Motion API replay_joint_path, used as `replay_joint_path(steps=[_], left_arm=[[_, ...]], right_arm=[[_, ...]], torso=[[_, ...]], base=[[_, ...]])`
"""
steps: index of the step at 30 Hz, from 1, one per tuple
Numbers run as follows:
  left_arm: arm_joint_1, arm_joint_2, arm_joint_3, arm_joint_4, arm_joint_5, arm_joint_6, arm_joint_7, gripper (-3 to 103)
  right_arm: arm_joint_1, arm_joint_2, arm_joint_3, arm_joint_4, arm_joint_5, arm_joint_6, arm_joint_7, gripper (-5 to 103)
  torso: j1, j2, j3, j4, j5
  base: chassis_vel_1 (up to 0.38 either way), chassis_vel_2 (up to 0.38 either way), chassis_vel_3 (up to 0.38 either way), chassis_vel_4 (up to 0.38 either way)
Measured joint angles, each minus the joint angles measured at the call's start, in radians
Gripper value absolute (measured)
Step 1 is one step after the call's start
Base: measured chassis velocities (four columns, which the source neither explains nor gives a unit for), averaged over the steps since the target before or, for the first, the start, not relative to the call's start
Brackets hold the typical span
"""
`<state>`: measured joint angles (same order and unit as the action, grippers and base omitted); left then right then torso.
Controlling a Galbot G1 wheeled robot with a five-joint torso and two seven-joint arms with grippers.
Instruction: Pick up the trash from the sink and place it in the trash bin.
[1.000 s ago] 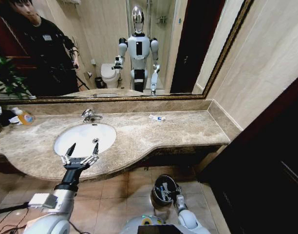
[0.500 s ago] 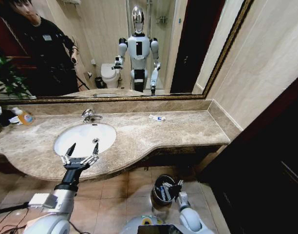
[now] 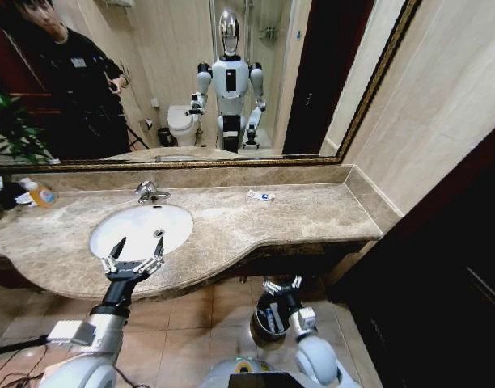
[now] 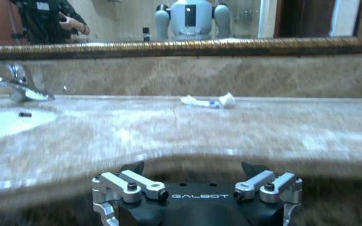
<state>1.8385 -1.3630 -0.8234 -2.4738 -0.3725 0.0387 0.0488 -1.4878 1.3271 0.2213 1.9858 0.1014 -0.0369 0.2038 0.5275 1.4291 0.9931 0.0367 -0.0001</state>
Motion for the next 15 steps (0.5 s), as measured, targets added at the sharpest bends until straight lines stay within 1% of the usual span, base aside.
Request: replay_joint_path(steps=[5, 7, 10, 11, 12, 13, 14, 15], left_arm=[[0.000, 0.000, 0.000, 0.000, 0.000, 0.000, 0.000, 100], [0.000, 0.000, 0.000, 0.000, 0.000, 0.000, 0.000, 100], [0.000, 0.000, 0.000, 0.000, 0.000, 0.000, 0.000, 100], [0.000, 0.000, 0.000, 0.000, 0.000, 0.000, 0.000, 100], [0.000, 0.000, 0.000, 0.000, 0.000, 0.000, 0.000, 100], [0.000, 0.000, 0.000, 0.000, 0.000, 0.000, 0.000, 100], [0.000, 0.000, 0.000, 0.000, 0.000, 0.000, 0.000, 100], [0.000, 0.000, 0.000, 0.000, 0.000, 0.000, 0.000, 100]], right_arm=[[0.165, -0.003, -0.037, -0.036, 0.008, -0.094, -0.013, 100], [0.191, -0.003, -0.042, -0.048, 0.016, -0.103, -0.014, 100], [0.339, -0.003, -0.060, -0.129, 0.065, -0.127, -0.041, 100], [0.339, -0.003, -0.060, -0.129, 0.065, -0.127, -0.041, 100], [0.414, -0.005, -0.063, -0.163, 0.100, -0.152, -0.051, 100], [0.451, -0.006, -0.068, -0.185, 0.130, -0.170, -0.053, 100], [0.451, -0.006, -0.068, -0.185, 0.130, -0.170, -0.053, 100], [0.491, -0.008, -0.073, -0.208, 0.160, -0.191, -0.054, 100]], torso=[[0.000, 0.000, 0.000, 0.0001, 0.0000], [0.000, 0.000, 0.000, 0.0000, 0.0000], [0.000, 0.000, 0.000, 0.0001, 0.0000], [0.000, 0.000, 0.000, 0.0001, 0.0000], [0.000, 0.000, 0.000, 0.0004, 0.0000], [0.000, 0.000, 0.000, 0.0001, -0.0002], [0.000, 0.000, 0.000, 0.0001, -0.0002], [0.000, 0.000, 0.000, 0.0001, 0.0000]], base=[[0.000, 0.000, 0.000, 0.000], [0.000, 0.000, 0.000, 0.000], [0.000, 0.000, 0.000, 0.000], [0.000, 0.000, 0.000, 0.000], [0.000, 0.000, 0.000, 0.000], [0.000, 0.000, 0.000, 0.000], [0.000, 0.000, 0.000, 0.000], [0.000, 0.000, 0.000, 0.000]])
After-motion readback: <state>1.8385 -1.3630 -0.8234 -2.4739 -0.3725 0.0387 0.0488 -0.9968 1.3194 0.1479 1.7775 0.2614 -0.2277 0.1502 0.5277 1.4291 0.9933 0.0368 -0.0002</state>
